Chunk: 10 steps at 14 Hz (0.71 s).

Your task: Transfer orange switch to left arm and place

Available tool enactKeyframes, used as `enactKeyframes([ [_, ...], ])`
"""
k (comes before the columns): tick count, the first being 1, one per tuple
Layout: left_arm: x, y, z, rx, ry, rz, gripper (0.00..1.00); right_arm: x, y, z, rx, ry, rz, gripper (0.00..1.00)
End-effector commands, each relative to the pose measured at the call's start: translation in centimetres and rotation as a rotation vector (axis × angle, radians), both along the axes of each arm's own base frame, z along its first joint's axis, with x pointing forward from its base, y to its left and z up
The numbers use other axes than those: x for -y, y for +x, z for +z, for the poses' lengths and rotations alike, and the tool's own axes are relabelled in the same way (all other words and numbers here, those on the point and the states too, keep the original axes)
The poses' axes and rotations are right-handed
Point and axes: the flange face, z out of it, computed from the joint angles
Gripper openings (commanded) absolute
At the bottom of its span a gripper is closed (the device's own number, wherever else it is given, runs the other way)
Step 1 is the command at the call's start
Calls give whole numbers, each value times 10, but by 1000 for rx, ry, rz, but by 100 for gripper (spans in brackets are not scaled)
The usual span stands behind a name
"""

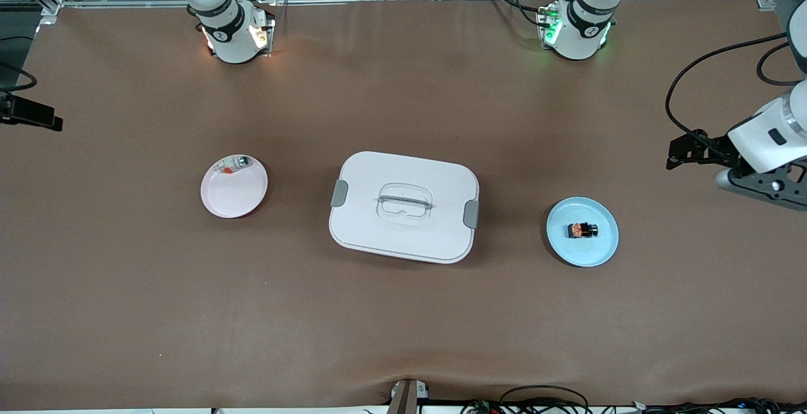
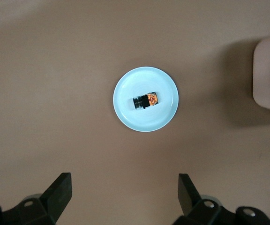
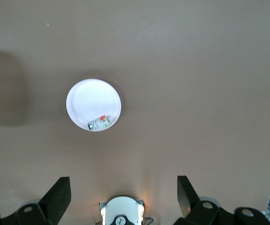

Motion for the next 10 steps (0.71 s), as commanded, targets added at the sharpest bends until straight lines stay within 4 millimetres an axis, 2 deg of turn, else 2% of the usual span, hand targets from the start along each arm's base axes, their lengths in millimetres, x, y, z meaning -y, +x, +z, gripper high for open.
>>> enactKeyframes([
  [1, 3, -20, 26, -11, 45, 109, 100, 4, -10, 6, 51, 26, 0, 100],
  [5, 1, -37, 52, 8, 59, 201, 100, 2, -18, 6, 93, 23, 4, 100],
  [8, 1, -39, 57, 15, 63, 197, 100, -1, -26, 5, 112, 23, 10, 100],
  [10, 2, -41, 59, 7, 63, 194, 100, -2, -39, 0, 150, 30, 10, 100],
])
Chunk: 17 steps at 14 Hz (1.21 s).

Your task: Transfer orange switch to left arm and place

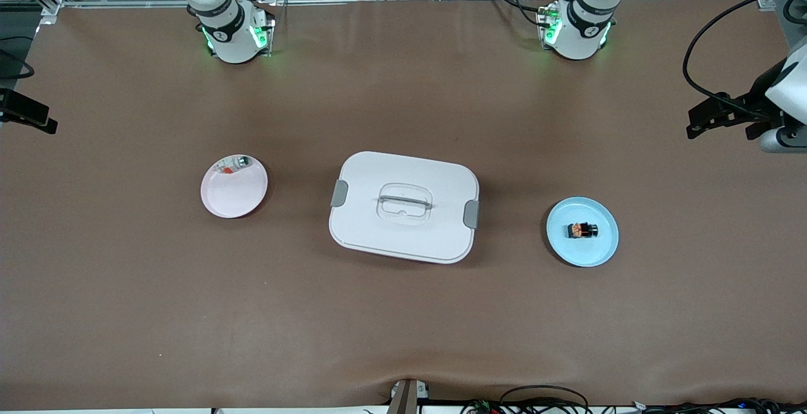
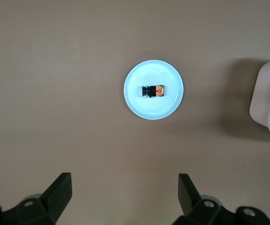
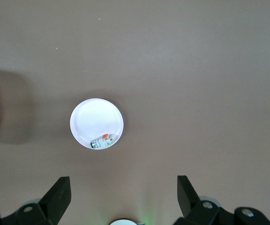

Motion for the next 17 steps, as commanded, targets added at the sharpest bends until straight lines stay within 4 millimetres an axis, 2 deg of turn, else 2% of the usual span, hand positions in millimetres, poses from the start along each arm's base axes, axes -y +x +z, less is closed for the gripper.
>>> enactKeyframes([
  [1, -1, -7, 11, -9, 26, 7, 100, -2, -31, -4, 53, 27, 4, 100],
  [4, 2, -11, 25, 8, 44, -3, 100, 2, -34, -6, 58, 26, -5, 100],
  [5, -6, -11, 25, 9, 69, 6, 100, 4, -34, -5, 61, 26, -8, 100],
  [6, -1, -14, 27, 9, 74, -1, 100, 6, -33, -3, 65, 25, -11, 100],
  [12, 27, -58, 43, -39, 64, -21, 100, 5, -39, 17, 73, 25, -8, 100],
  [14, 27, -68, 47, -32, 46, -21, 100, 1, -40, 29, 90, 25, 0, 100],
  [17, 27, -84, 46, 18, 35, -22, 100, -10, -39, 29, 92, 36, 13, 100],
])
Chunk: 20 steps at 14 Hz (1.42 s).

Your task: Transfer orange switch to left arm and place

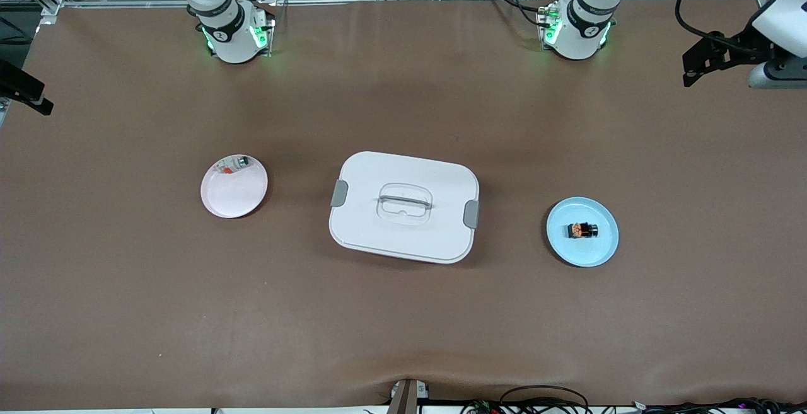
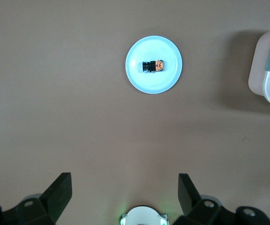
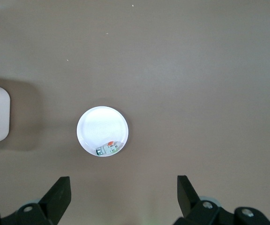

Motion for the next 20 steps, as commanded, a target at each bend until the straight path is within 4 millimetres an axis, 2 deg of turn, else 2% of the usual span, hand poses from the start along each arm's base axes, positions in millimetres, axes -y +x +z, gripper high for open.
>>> enactKeyframes([
  [1, 0, -21, -2, 33, -27, 7, 100, -6, -4, 5, -1, 17, 0, 100],
  [3, -7, -23, 1, 33, -47, 25, 100, -4, -5, 5, -6, 30, -64, 100],
  [5, -11, -14, -7, 21, -45, 33, 100, -2, -9, 2, -44, 42, -99, 100],
  [11, -11, -13, -4, 25, -39, 117, 100, -1, -9, 2, -46, 40, -98, 100],
  [15, -13, -9, -8, 14, -36, 71, 100, 0, -10, -1, -62, 43, -100, 100],
  [18, -15, -7, -6, 22, -44, 50, 100, 1, -5, -18, -107, 42, -107, 100],
  [20, -14, -3, -6, 23, -46, 48, 100, 5, -4, -18, -99, 41, -114, 100],
])
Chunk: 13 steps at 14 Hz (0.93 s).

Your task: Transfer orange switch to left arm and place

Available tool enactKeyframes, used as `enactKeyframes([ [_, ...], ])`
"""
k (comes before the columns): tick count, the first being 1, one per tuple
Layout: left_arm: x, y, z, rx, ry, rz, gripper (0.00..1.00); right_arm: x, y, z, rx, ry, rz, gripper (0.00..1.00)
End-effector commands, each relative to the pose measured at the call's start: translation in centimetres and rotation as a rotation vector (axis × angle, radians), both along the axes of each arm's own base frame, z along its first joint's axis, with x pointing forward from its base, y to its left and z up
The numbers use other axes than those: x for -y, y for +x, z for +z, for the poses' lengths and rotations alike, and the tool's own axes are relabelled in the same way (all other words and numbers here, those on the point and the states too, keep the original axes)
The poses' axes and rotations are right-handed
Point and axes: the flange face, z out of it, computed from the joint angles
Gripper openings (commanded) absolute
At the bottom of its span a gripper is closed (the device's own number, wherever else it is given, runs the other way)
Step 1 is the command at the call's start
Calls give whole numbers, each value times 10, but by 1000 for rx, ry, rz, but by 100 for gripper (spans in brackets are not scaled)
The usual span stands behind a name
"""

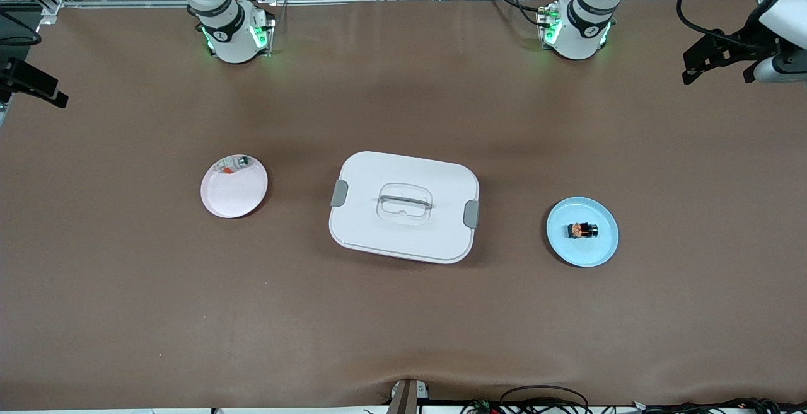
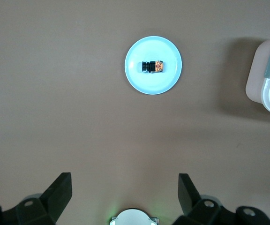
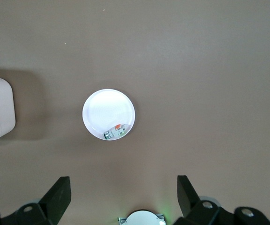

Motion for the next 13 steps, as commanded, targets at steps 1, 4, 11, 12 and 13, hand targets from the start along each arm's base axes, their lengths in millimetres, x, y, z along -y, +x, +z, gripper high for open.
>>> enactKeyframes([
  [1, -3, 8, 7, 19, -18, -11, 100, 10, -1, 0, 3, 11, -33, 100],
  [4, -3, 16, 11, 30, -20, -7, 100, 9, 7, 9, 84, 7, -32, 100],
  [11, -3, 16, 12, 30, -19, -9, 100, 9, 8, 12, 104, 6, -32, 100],
  [12, -3, 16, 12, 29, -17, -10, 100, 9, 9, 12, 106, 4, -31, 100],
  [13, -3, 16, 12, 27, -17, -8, 100, 9, 9, 13, 112, 3, -29, 100],
])
